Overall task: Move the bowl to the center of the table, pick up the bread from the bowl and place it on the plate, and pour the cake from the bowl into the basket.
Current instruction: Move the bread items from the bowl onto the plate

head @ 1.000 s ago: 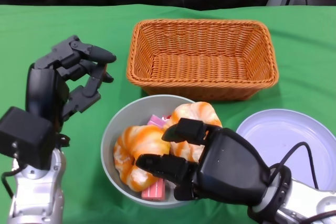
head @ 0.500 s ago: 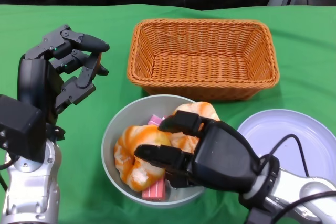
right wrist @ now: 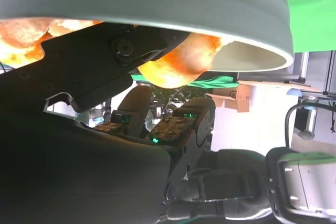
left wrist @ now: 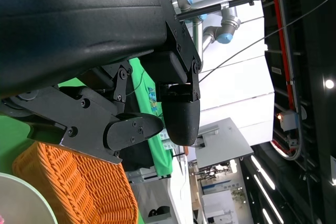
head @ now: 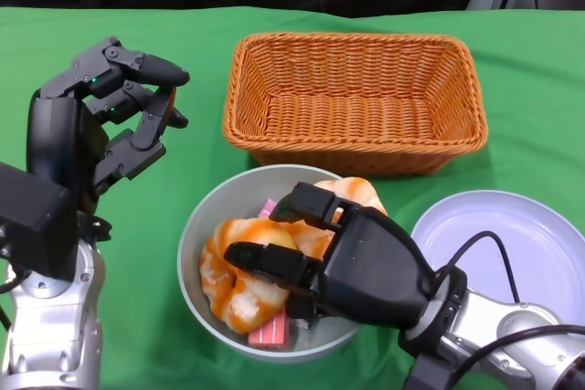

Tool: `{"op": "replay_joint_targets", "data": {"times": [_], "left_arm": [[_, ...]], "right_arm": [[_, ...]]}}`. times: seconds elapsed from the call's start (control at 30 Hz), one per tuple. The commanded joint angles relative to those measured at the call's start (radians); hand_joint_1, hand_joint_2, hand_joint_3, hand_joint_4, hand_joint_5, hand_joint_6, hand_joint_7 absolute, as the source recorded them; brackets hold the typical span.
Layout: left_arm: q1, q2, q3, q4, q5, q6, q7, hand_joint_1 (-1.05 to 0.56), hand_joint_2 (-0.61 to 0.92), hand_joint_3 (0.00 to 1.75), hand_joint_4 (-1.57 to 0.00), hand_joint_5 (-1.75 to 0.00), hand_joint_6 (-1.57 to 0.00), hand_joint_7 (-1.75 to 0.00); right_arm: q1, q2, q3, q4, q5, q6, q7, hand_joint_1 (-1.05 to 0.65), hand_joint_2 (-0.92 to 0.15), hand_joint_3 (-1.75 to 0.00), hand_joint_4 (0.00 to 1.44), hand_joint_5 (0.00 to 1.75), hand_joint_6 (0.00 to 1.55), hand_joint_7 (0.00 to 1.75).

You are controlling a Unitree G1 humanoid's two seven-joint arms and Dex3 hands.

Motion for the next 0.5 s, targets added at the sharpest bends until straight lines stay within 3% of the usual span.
{"op": "replay_joint_targets", "data": {"times": [0.03,0.23,0.5], "left_arm": [[0.008,0.015,0.005,-0.01,0.001,0.01,0.009,-0.11,0.77,0.61,-0.79,-1.39,-0.85,-1.02],[0.008,0.01,0.004,-0.023,0.006,0.014,0.02,-0.13,0.78,0.6,-0.79,-1.4,-0.85,-1.03],[0.011,0.012,0.003,-0.036,0.008,0.02,0.02,-0.12,0.78,0.6,-0.79,-1.41,-0.84,-1.05]], "right_arm": [[-0.036,0.005,0.015,0.037,-0.005,0.006,-0.027,-0.66,-0.82,0.0,0.28,0.92,0.63,0.01],[-0.055,0.008,0.036,0.079,-0.002,0.02,-0.018,-0.7,-0.84,0.0,0.32,0.82,0.65,0.01],[-0.073,0.026,0.073,0.131,-0.01,0.06,-0.008,-0.72,-0.83,0.0,0.56,0.51,0.77,0.01]]}}
